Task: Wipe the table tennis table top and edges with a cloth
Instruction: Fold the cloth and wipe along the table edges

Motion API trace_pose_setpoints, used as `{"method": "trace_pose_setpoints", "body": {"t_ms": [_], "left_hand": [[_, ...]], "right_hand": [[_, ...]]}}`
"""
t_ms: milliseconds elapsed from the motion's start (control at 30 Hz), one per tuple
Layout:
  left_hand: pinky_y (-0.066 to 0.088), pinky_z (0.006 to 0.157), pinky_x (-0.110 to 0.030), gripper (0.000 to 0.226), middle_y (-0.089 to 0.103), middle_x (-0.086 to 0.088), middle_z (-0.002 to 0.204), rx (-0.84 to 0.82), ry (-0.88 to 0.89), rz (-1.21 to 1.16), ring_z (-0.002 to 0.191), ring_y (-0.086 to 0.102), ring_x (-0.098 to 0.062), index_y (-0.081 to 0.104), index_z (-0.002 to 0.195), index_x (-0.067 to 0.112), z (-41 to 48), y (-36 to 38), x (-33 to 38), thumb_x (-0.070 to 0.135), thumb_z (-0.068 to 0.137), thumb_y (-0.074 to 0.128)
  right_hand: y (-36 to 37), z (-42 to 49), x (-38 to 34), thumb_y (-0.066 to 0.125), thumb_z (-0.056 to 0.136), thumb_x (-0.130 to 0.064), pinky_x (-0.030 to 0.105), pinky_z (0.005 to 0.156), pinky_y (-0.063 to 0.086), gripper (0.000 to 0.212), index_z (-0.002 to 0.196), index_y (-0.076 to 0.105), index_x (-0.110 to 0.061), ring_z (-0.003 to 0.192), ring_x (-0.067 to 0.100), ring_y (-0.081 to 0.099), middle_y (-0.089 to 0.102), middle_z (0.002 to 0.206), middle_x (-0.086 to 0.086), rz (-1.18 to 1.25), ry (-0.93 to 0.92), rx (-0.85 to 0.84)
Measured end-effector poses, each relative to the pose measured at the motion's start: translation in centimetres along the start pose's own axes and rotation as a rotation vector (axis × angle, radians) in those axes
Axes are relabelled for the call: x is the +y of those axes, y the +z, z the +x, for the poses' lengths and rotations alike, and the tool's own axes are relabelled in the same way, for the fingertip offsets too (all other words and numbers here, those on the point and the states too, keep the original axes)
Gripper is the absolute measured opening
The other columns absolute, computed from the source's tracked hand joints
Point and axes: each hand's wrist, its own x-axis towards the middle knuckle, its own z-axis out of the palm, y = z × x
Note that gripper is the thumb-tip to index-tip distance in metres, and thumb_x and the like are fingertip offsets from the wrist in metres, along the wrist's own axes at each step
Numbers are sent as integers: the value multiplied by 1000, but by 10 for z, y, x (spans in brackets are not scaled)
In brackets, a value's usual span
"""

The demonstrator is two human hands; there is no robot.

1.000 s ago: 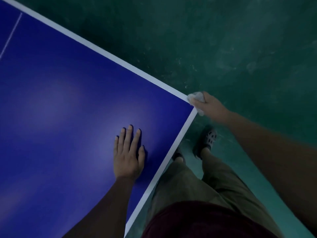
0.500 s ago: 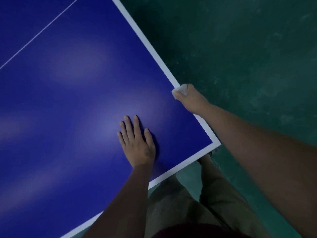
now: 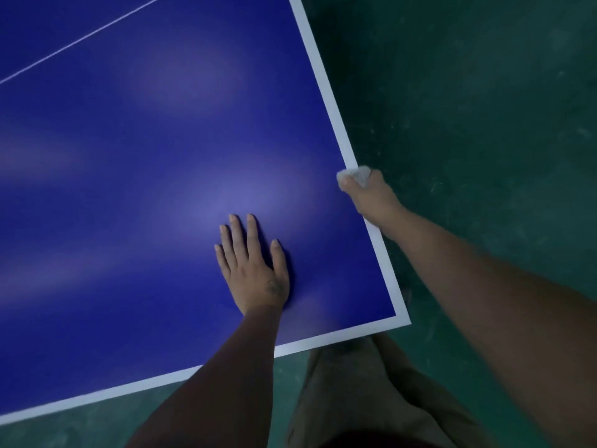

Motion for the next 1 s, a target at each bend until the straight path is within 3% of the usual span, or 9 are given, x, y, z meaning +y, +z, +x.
{"method": "trace_pose_setpoints", "body": {"t_ms": [67, 133, 300, 400, 467, 600, 700, 900, 1000], "left_hand": [[12, 135, -52, 66, 21, -5, 180, 1, -5, 0, 168, 12, -26, 32, 170, 22, -1, 1, 1, 46, 109, 42], [13, 135, -53, 66, 21, -5, 180, 6, -5, 4, 168, 13, -27, 33, 170, 22, -1, 1, 1, 46, 109, 43], [13, 135, -54, 67, 22, -6, 179, 15, -1, -4, 168, 14, -28, 32, 170, 21, 2, -1, 2, 44, 109, 45], [12, 135, -54, 66, 21, -6, 180, 7, -6, -6, 168, 13, -27, 31, 171, 21, 0, -3, 2, 44, 110, 44], [12, 135, -53, 66, 21, -5, 180, -2, -13, -8, 168, 12, -27, 31, 171, 21, 1, -4, 2, 44, 110, 44], [14, 135, -54, 66, 21, -5, 180, -7, -26, -6, 168, 13, -26, 33, 170, 22, 3, -7, 4, 43, 109, 43], [15, 134, -54, 65, 23, -5, 179, -7, -19, -1, 168, 13, -26, 34, 169, 21, 3, -7, 3, 43, 109, 43], [17, 134, -56, 64, 23, -6, 179, -18, -29, 0, 168, 13, -27, 37, 168, 17, 5, -7, 3, 40, 109, 45], [18, 133, -59, 63, 23, -6, 179, -24, -30, -1, 168, 14, -29, 38, 168, 16, 6, -7, 5, 40, 109, 44]], "right_hand": [[1, 8, -9, 51, 112, -24, 39, 73, 47, 31, 86, 62, -11, 62, 25, 47, 51, 74, 13, 14, -3, 7], [0, -2, -2, 52, 113, -26, 47, 94, 53, 37, 127, 60, 8, 91, 34, 63, 61, 108, 31, 51, 64, -4], [-3, -60, 56, 55, 107, -54, 51, 97, 54, 28, 102, 46, -28, 93, 13, 57, 55, 96, -3, -8, 125, -137], [1, -79, 100, 50, 95, -81, 51, 109, 46, 64, 136, 39, -34, 114, 18, 61, 60, 121, -5, -69, 251, -130], [2, -79, 105, 43, 78, -101, 51, 102, 50, 79, 124, 45, -37, 101, 16, 64, 62, 112, -5, -126, 291, -124], [5, -49, 72, 47, 83, -77, 38, 65, 49, 51, 94, 41, -27, 61, 12, 51, 48, 79, -3, -129, 266, -107], [2, -10, 46, 51, 96, -65, 42, 80, 53, 44, 112, 46, -25, 79, 21, 60, 55, 92, -1, -162, 237, -91], [-9, 27, 15, 51, 100, -62, 35, 75, 46, 37, 107, 46, -26, 73, 15, 56, 53, 87, -7, -164, 199, -128], [-20, -6, 11, 48, 109, -54, 42, 92, 50, 47, 138, 44, -17, 108, 29, 66, 63, 124, 4, -216, 192, -188]]}}
